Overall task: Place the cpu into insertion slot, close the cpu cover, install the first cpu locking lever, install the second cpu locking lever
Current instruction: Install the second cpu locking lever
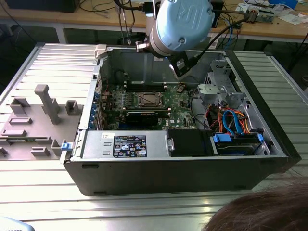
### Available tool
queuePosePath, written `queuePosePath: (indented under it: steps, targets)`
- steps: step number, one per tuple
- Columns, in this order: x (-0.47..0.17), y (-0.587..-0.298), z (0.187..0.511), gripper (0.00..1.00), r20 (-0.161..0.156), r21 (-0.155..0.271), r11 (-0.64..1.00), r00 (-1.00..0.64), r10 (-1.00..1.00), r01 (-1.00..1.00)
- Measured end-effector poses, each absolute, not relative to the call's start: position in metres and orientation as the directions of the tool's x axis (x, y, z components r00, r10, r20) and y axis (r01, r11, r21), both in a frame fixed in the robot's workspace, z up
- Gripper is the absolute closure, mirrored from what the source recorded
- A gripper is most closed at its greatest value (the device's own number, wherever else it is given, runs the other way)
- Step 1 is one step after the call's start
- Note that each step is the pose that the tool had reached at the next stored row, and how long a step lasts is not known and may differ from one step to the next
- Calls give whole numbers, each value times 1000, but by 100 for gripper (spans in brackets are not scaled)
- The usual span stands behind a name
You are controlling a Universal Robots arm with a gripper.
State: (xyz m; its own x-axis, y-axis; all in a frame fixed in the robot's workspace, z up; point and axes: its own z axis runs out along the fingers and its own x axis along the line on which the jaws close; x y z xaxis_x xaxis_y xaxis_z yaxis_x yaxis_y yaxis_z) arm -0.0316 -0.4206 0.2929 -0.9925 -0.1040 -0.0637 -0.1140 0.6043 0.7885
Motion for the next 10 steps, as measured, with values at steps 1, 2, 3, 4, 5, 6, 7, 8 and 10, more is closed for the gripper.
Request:
queuePosePath:
  steps: [1,2,3,4,5,6,7,8,10]
  targets:
    - [-32,-421,293,89,-64,790,602,-993,-104,-114]
    - [-32,-421,293,89,-64,792,600,-992,-104,-114]
    - [-32,-421,293,89,-65,793,599,-992,-104,-114]
    - [-32,-421,293,89,-65,794,596,-992,-104,-114]
    - [-32,-421,293,89,-65,796,595,-992,-104,-114]
    - [-32,-421,293,89,-65,797,593,-992,-104,-115]
    - [-32,-421,293,89,-65,798,591,-992,-104,-115]
    - [-32,-421,293,89,-66,801,587,-992,-104,-115]
    - [-32,-421,293,89,-66,804,583,-992,-104,-115]
